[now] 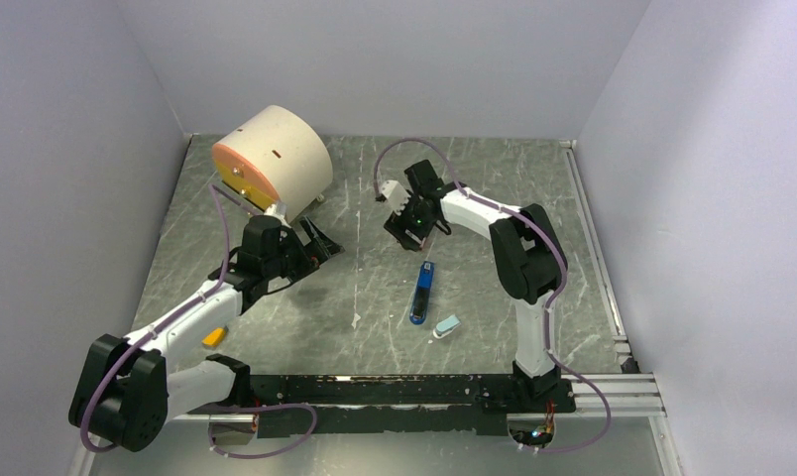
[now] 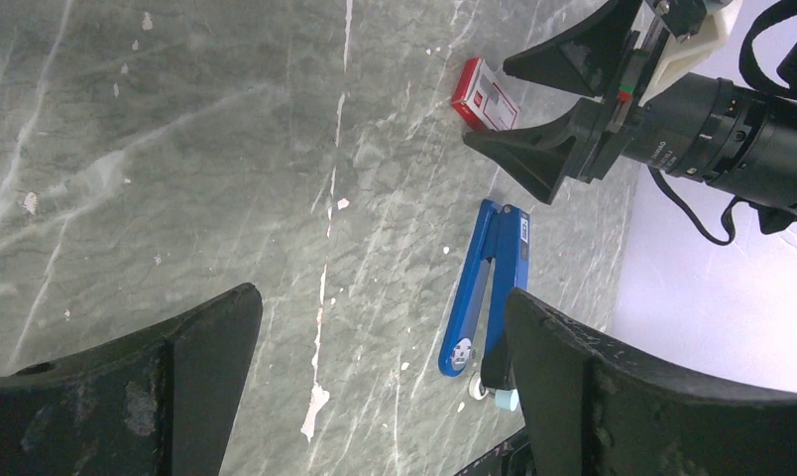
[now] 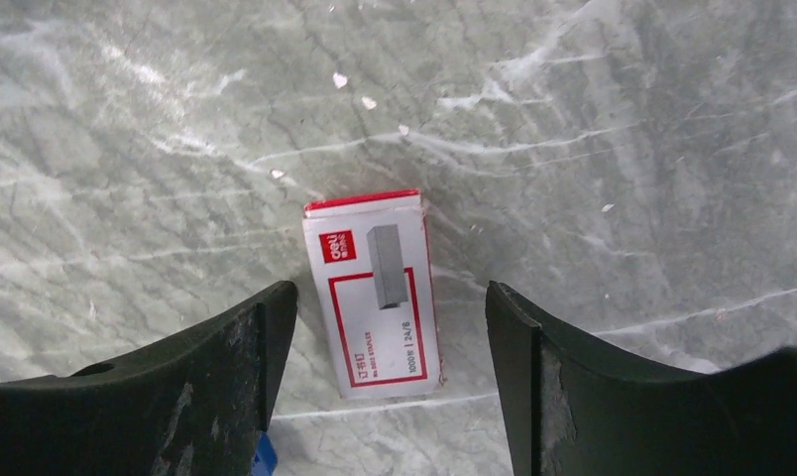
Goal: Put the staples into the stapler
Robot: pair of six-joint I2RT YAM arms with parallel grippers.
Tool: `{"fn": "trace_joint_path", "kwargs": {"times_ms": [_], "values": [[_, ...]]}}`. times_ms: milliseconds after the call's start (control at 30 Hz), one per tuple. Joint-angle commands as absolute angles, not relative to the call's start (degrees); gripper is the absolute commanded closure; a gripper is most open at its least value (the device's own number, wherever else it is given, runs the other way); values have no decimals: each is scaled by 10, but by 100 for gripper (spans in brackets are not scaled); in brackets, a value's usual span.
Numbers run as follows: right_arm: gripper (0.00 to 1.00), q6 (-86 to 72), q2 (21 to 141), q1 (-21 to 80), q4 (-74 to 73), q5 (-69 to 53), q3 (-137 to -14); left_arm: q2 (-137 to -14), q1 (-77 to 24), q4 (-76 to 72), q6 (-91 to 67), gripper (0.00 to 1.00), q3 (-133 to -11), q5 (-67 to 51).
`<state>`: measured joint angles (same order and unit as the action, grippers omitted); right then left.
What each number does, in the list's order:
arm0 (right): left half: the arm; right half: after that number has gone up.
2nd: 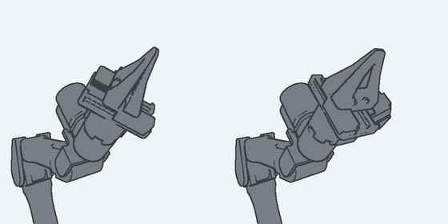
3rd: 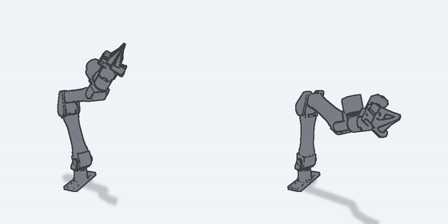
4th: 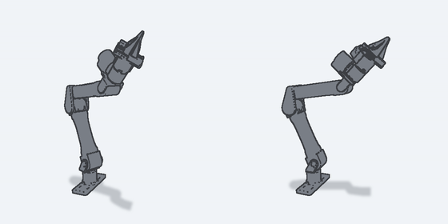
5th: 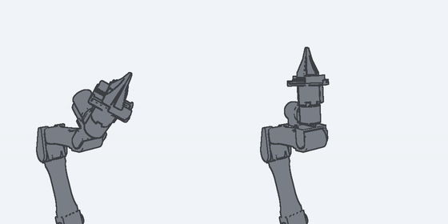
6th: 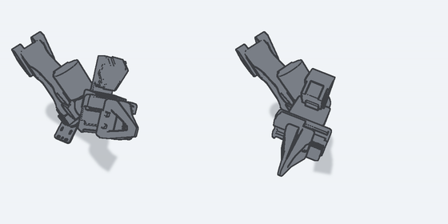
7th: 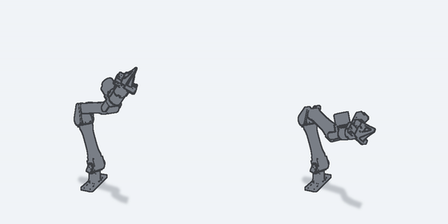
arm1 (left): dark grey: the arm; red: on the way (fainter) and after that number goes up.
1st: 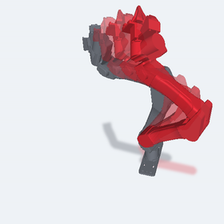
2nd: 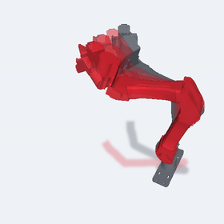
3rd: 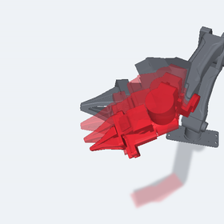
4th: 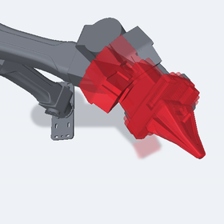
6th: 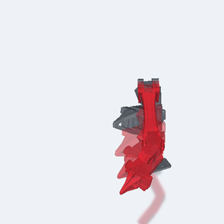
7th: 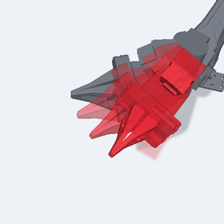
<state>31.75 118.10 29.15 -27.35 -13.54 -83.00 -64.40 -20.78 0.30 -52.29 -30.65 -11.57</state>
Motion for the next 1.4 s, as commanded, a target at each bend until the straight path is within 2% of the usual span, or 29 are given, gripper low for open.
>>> {"fn": "trace_joint_path", "kwargs": {"times_ms": [0,133,167,233,300,467,767,933,1133,1367], "values": [[26,377,1175,287,-352,-138,-813,-650,-202,-9,-522,3,-312,-124],[38,395,1183,287,-371,-152,-811,-661,-202,-24,-527,3,-307,-137],[41,395,1184,287,-367,-152,-812,-664,-202,-28,-528,6,-306,-141],[46,391,1190,287,-362,-156,-821,-673,-202,-42,-527,20,-301,-154],[47,387,1191,289,-356,-160,-829,-682,-202,-54,-524,27,-298,-166],[50,388,1169,314,-319,-196,-815,-702,-202,-103,-519,36,-277,-188],[51,385,1160,389,-283,-246,-784,-717,-202,-189,-528,36,-221,-201],[53,376,1157,430,-259,-264,-765,-703,-202,-222,-543,42,-177,-176],[37,382,1154,464,-255,-282,-747,-675,-202,-218,-563,42,-148,-113],[42,337,1229,481,-321,-218,-828,-662,-202,-203,-541,40,-159,-102]]}}
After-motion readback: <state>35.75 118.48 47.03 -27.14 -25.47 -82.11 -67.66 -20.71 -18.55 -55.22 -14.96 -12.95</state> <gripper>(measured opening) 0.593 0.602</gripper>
